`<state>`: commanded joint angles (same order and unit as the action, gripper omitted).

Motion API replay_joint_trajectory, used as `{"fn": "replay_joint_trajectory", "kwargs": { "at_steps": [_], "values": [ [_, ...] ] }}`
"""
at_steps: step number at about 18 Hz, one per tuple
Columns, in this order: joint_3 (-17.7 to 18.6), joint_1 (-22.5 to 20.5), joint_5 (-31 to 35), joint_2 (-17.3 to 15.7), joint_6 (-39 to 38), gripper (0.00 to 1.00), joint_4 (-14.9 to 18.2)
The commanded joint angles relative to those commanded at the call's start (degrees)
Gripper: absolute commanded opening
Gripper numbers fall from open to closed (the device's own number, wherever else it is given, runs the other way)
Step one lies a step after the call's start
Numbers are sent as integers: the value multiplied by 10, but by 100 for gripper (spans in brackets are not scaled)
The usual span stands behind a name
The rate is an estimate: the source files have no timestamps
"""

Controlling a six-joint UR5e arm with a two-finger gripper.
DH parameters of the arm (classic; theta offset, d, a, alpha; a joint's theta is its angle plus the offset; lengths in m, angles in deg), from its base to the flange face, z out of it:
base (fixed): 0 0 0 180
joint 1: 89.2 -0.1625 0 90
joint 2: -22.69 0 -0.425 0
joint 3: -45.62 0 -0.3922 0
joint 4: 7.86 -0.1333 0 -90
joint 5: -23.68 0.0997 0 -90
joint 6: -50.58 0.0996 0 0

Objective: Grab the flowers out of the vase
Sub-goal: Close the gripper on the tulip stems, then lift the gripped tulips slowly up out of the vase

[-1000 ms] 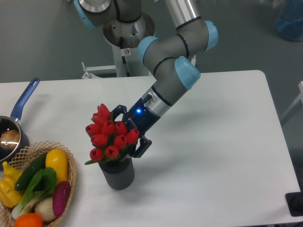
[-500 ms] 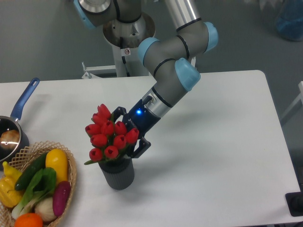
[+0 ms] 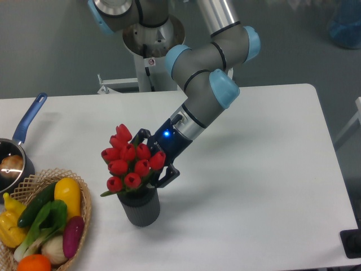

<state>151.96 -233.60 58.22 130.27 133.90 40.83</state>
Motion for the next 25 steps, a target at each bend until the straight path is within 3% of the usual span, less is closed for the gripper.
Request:
{"fn": "replay_joint_trajectory", "kwargs": {
  "at_steps": [13,22,25],
  "values": [
    [3,1,-17,0,-4,52,2],
    [4,0,-17,0,-4,51,3],
    [4,1,-17,0,-4,43,3]
  ]
}}
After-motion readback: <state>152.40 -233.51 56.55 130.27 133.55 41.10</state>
